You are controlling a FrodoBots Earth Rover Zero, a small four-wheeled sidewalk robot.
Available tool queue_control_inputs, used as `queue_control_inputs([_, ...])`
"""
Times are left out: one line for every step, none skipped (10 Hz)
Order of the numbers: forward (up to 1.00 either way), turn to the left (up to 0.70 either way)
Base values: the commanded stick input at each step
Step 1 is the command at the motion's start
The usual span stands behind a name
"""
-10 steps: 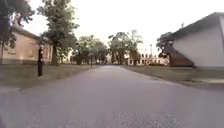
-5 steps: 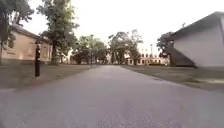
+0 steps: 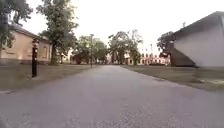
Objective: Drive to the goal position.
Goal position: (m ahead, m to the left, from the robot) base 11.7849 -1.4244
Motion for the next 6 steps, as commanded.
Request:
queue_control_inputs([0.45,0.00])
queue_control_inputs([0.45,0.00])
queue_control_inputs([0.45,0.00])
queue_control_inputs([0.45,0.00])
queue_control_inputs([0.45,0.00])
queue_control_inputs([0.45,0.00])
